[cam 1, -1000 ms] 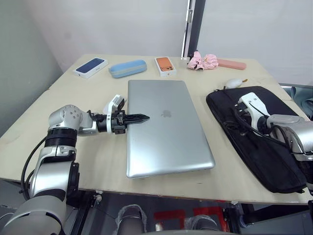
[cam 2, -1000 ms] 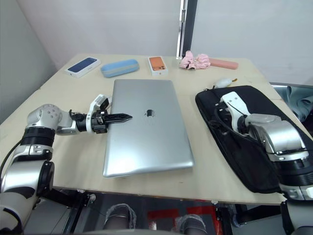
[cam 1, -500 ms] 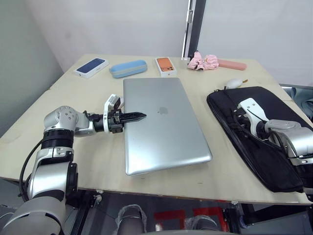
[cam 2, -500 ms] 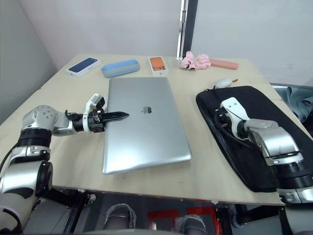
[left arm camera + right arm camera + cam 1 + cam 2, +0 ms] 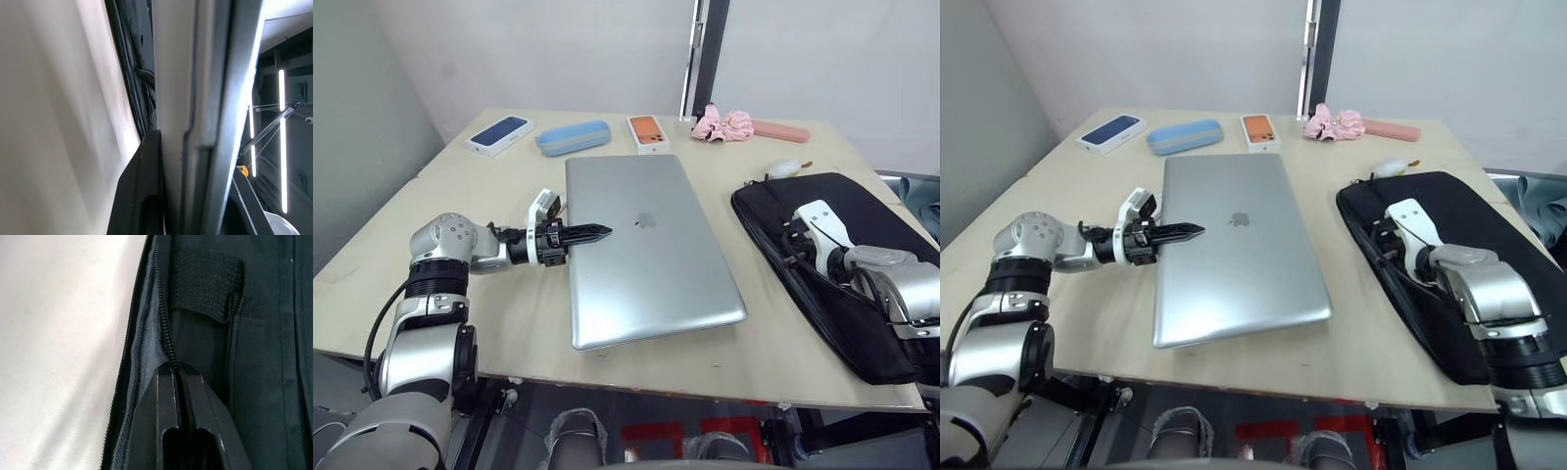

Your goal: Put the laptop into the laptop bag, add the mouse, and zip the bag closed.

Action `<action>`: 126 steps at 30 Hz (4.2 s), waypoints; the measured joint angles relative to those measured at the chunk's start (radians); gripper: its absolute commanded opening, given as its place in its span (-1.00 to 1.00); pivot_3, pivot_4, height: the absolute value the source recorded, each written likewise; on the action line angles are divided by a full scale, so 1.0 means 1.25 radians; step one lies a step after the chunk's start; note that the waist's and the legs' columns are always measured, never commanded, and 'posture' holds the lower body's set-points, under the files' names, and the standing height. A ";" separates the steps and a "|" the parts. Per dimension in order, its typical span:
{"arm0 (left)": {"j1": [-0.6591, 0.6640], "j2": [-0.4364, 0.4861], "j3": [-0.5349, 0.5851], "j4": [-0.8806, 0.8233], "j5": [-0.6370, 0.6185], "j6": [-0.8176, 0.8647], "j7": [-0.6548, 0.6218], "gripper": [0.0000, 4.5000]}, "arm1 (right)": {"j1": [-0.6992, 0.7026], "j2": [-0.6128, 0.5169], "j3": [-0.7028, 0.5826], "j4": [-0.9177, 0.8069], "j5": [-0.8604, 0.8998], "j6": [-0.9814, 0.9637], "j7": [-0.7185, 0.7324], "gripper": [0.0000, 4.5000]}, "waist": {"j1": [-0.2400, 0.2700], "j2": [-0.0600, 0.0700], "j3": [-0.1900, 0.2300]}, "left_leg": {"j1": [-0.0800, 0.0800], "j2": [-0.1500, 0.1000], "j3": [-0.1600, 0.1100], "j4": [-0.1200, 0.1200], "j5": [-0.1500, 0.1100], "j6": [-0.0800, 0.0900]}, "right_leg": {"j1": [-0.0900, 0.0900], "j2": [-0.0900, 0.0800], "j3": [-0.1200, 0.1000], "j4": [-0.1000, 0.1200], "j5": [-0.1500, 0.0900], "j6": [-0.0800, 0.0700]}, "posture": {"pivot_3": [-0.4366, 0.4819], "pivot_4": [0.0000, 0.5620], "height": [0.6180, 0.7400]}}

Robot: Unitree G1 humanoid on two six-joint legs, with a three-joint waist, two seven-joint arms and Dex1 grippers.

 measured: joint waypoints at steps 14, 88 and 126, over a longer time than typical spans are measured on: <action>-0.018 -0.068 0.000 0.017 0.008 -0.009 0.007 -0.86 | -0.270 -0.121 -0.082 -0.041 0.120 0.231 0.048 -0.99 | 0.001 0.001 0.001 | 0.000 0.000 0.000 -0.001 0.000 0.000 | 0.000 0.000 0.000 -0.001 0.000 0.000 | -0.05 -0.47 1.00; -0.228 -0.530 0.064 0.381 0.164 -0.465 0.248 -0.86 | -0.302 0.280 -0.216 -0.145 0.401 0.379 -0.319 -0.99 | 0.013 0.003 0.001 | -0.001 -0.002 0.000 -0.002 0.001 0.000 | 0.000 -0.001 0.000 -0.004 0.004 0.007 | -0.05 -0.47 1.00; -0.236 -0.543 0.093 0.439 0.193 -0.667 0.282 -0.86 | -0.350 0.303 -0.275 -0.028 0.705 0.379 -0.612 -0.99 | 0.014 0.003 0.001 | -0.002 -0.002 0.001 -0.005 0.000 -0.001 | 0.000 -0.001 -0.001 -0.008 0.008 0.016 | -0.05 -0.47 1.00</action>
